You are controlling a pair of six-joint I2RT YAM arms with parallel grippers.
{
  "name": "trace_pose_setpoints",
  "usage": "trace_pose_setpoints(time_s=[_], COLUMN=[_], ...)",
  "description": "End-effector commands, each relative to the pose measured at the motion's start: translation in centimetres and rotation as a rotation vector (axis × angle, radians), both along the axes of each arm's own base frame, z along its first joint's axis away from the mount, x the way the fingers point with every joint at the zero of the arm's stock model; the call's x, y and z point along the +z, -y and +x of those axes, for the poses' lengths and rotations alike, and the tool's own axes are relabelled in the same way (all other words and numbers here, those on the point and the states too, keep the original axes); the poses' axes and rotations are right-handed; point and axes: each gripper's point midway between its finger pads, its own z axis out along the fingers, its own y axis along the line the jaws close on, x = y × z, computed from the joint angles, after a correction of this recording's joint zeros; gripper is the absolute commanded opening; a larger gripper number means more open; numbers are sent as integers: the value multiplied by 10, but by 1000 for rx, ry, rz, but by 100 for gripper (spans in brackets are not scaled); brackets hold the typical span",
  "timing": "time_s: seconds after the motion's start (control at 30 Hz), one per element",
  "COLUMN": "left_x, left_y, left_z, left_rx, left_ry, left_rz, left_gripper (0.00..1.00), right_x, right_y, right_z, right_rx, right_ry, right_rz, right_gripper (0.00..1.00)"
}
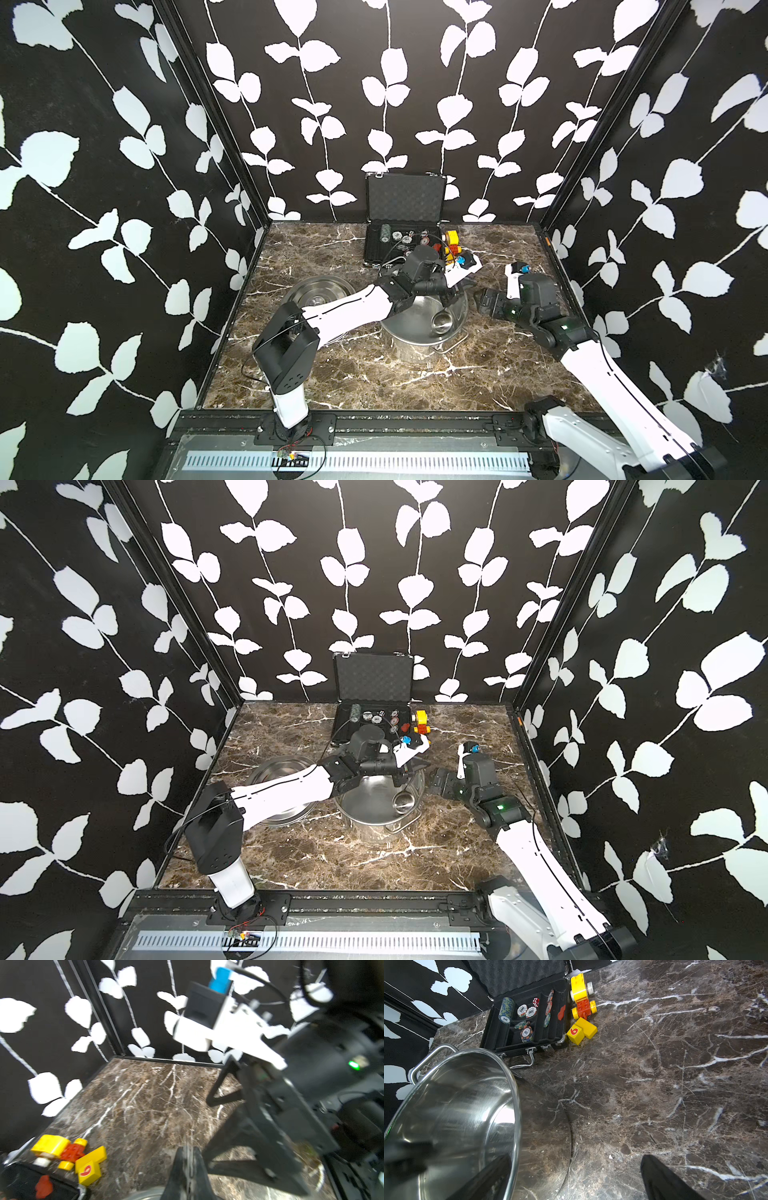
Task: Stir the soup with a spoon
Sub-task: Stir the soup in the pan with a stick.
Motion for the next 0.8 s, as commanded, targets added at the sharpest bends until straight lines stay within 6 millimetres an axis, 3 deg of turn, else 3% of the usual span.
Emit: trace_pose_setpoints(time_s=[0.0, 0.2, 0.43, 0.63, 0.77], left_x=[26, 22, 19, 14, 26], left_y=[-9, -30, -65, -105, -138], left_z=[-40, -66, -77, -63, -39], left_rx=[-119, -131, -56, 108, 228], left_ry=[69, 65, 65, 103, 79], left_rz=[-48, -38, -30, 0, -66], left_gripper=[0, 0, 0, 0, 0], right_x=[3, 4, 5, 7, 9], right_y=[-3, -3, -4, -4, -6], right_z=[3, 5, 4, 4, 6], right_rx=[-1, 1, 2, 1, 6], right_ry=[28, 29, 31, 36, 40], right_rz=[15, 17, 23, 25, 37], right_gripper=[99, 99, 99, 99, 99])
